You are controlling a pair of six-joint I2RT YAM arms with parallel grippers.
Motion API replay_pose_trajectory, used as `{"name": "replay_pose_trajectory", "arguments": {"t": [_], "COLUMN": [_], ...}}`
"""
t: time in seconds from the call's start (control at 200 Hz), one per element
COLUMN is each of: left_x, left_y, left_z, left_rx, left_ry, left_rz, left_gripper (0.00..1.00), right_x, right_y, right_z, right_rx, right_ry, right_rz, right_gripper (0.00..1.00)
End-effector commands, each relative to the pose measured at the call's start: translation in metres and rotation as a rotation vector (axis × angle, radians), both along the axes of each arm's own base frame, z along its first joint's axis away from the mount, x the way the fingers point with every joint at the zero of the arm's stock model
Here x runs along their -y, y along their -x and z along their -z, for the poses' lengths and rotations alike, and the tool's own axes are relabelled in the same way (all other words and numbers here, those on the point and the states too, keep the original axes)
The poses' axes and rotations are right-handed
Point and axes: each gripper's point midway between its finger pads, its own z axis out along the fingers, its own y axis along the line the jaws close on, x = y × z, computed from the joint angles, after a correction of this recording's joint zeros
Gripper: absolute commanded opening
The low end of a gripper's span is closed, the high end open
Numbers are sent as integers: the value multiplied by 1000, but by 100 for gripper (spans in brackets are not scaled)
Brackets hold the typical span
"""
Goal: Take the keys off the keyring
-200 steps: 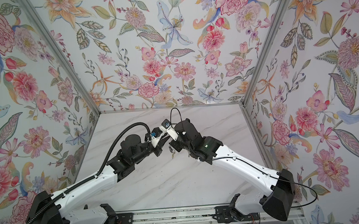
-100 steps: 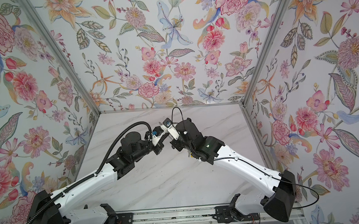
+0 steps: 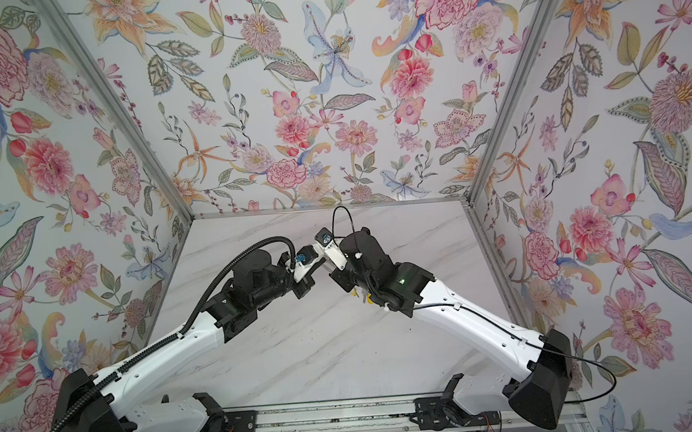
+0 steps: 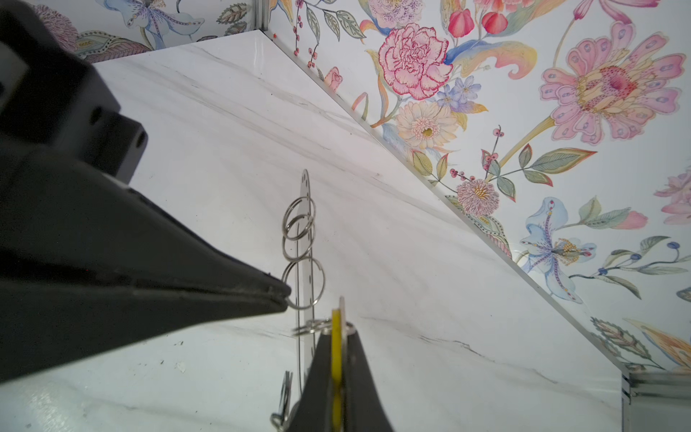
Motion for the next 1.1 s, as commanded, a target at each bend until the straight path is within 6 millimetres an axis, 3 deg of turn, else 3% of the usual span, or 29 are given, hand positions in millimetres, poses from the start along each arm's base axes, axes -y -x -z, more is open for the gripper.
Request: {"name": "replay_pose_trajectory", "arguments": {"t": [0.0,0.16,0.415,0.881,1.096], "left_x": [7,8,1,-1,-2], "left_y": [18,13,-11,-12,-13], "left_z": [-23,-11,-6,-35,-37], "left_rx": [-29,-68,-69,-14,-6], "left_ry": [114,102,76,184,192], "left_rz": [93,70,-33,-22,-27], "left_gripper": [14,26,26,26,26], "right_x": [-8,-14,-17,-17,-16], "right_y": [6,10,16,16,16], "right_z": [-20,-22,-26,-20,-19], "right_rx": [18,6,6,-3,-1], "right_ry": [-41,-60,-72,-41,-32], "right_rz": [-55,-81,-109,-111,-108], "right_gripper": [0,0,0,0,0]}}
